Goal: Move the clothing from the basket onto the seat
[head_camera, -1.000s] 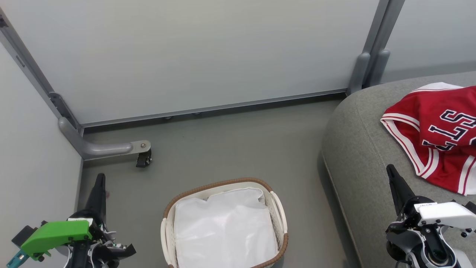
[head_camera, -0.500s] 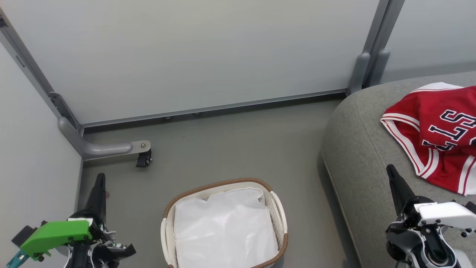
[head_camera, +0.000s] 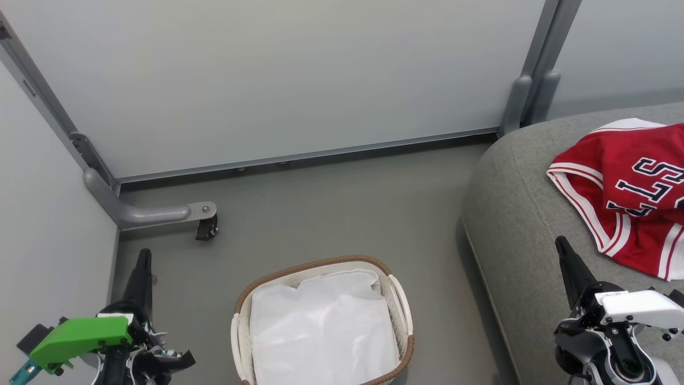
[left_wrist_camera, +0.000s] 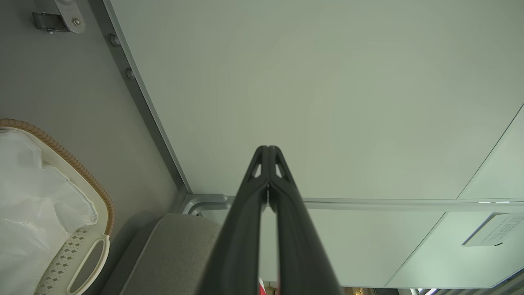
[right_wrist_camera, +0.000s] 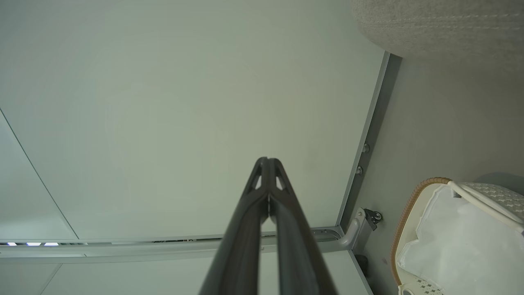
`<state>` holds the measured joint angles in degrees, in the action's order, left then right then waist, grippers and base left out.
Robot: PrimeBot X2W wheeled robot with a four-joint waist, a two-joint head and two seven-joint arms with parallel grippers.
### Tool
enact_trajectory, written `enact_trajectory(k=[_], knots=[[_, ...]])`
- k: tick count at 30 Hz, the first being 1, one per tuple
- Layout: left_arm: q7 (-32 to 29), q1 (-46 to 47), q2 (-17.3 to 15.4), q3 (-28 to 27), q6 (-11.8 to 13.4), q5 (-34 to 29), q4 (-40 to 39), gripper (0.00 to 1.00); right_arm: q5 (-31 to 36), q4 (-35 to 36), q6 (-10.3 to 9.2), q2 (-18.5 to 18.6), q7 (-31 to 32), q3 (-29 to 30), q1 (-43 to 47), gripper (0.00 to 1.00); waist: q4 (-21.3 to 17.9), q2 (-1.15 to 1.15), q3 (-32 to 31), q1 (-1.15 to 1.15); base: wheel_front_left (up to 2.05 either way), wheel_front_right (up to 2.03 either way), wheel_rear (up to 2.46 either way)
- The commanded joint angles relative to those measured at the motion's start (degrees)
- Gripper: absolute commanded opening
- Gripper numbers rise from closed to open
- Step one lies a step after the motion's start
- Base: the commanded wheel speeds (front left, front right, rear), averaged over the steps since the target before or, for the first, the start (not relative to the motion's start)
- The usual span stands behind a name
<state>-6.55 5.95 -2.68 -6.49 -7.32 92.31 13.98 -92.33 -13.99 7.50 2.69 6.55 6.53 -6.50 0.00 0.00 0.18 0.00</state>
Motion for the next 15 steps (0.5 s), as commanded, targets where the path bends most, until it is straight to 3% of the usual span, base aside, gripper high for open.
enact_trajectory(k=[1, 15], knots=[[-0.18, 0.57, -0.38, -0.14, -0.31, 0.19, -0.05, 0.0, -0.18, 0.11, -0.02, 0.36, 0.17, 0.12, 0.59, 0.0, 0.0, 0.0, 0.0, 0.0, 0.0, 0.0, 0.0], [-0.18, 0.57, -0.38, -0.14, -0.31, 0.2, -0.04, 0.0, -0.18, 0.11, -0.02, 0.36, 0.16, 0.12, 0.59, 0.0, 0.0, 0.0, 0.0, 0.0, 0.0, 0.0, 0.0]])
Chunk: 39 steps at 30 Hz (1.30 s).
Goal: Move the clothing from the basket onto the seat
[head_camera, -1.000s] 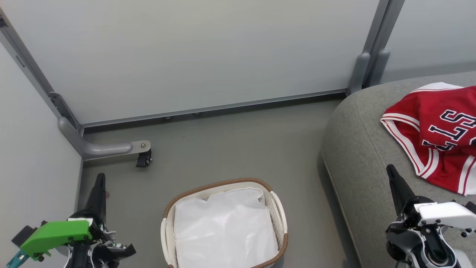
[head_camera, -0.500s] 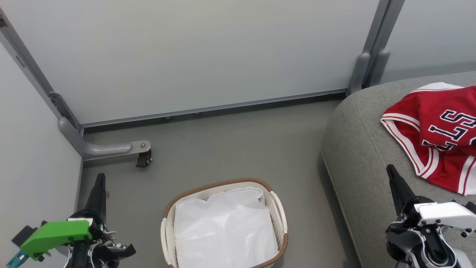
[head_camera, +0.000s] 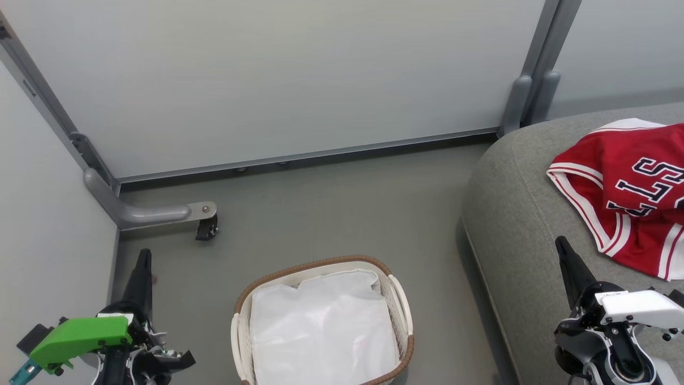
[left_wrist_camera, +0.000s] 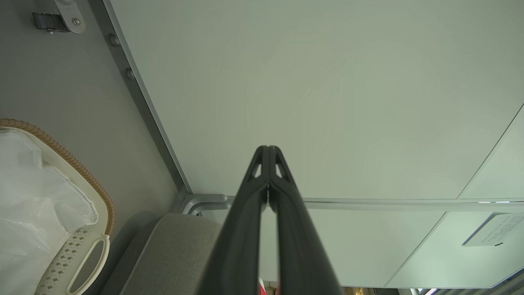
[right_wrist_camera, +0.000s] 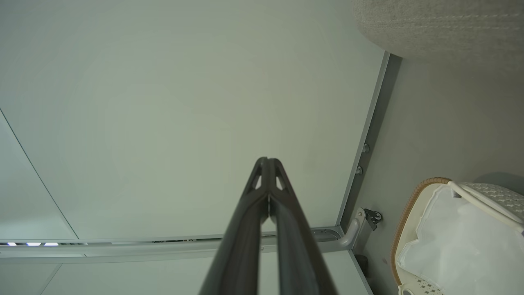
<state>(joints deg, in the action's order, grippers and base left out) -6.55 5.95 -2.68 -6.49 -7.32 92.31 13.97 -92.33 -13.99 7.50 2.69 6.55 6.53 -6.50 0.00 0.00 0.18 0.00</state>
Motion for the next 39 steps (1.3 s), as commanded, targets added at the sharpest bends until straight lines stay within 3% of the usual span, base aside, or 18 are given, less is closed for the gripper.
enact_trajectory(k=[1, 39], knots=[[-0.18, 0.57, -0.38, -0.14, -0.31, 0.2, -0.04, 0.0, -0.18, 0.11, -0.02, 0.36, 0.16, 0.12, 0.59, 0.0, 0.0, 0.0, 0.0, 0.0, 0.0, 0.0, 0.0], [-0.17, 0.57, -0.38, -0.13, -0.31, 0.2, -0.04, 0.0, -0.19, 0.11, -0.02, 0.36, 0.16, 0.11, 0.59, 0.0, 0.0, 0.0, 0.0, 0.0, 0.0, 0.0, 0.0]])
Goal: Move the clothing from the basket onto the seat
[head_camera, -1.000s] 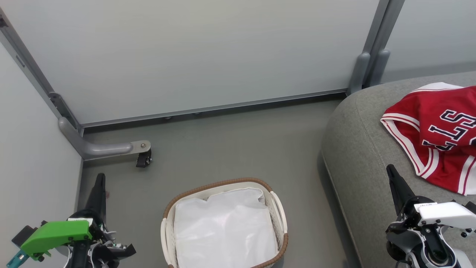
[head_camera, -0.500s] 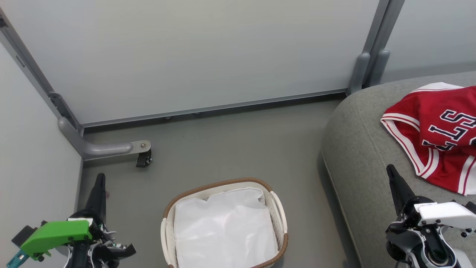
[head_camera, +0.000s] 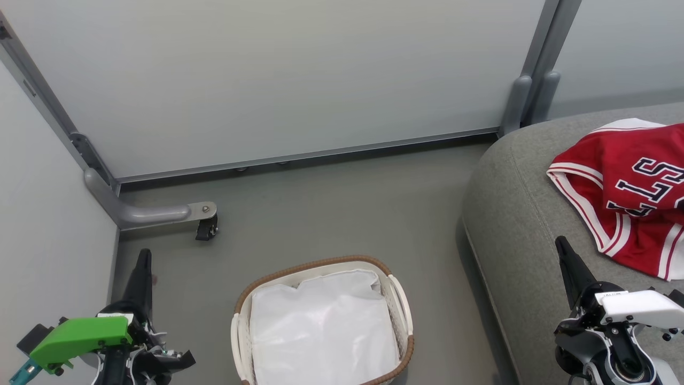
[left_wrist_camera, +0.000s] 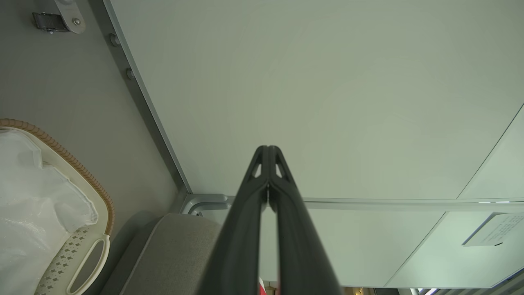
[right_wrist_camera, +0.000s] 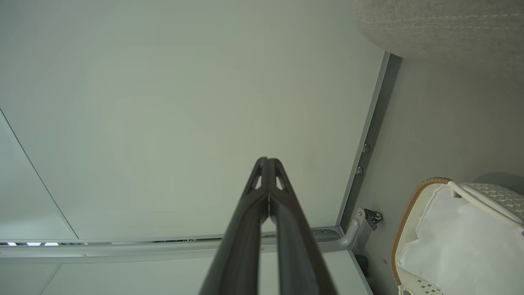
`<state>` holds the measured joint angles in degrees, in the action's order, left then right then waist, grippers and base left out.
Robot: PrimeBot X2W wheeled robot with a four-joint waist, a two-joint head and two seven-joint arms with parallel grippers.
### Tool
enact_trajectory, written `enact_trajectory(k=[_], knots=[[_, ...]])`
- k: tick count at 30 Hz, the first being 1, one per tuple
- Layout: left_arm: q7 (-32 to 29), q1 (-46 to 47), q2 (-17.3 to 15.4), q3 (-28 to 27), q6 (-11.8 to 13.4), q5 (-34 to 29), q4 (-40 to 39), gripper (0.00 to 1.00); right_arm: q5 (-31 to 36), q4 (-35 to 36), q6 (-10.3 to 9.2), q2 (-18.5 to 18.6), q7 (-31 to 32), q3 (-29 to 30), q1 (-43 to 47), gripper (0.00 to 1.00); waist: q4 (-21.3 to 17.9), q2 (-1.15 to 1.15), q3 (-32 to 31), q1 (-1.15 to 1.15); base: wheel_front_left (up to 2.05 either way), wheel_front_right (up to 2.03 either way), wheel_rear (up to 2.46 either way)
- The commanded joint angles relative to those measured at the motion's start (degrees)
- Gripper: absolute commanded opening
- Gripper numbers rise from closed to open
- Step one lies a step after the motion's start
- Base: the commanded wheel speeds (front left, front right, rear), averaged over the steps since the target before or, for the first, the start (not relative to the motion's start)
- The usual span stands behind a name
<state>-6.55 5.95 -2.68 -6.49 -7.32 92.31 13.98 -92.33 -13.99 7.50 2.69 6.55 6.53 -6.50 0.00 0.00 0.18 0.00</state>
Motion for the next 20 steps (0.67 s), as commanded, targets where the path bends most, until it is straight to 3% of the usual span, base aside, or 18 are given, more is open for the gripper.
enact_trajectory(k=[1, 20], knots=[[-0.17, 0.57, -0.38, -0.13, -0.31, 0.2, -0.04, 0.0, -0.19, 0.11, -0.02, 0.36, 0.16, 0.11, 0.59, 0.0, 0.0, 0.0, 0.0, 0.0, 0.0, 0.0, 0.0], [-0.17, 0.57, -0.38, -0.13, -0.32, 0.2, -0.04, 0.0, -0.19, 0.11, -0.02, 0.35, 0.16, 0.11, 0.59, 0.0, 0.0, 0.0, 0.0, 0.0, 0.0, 0.0, 0.0]])
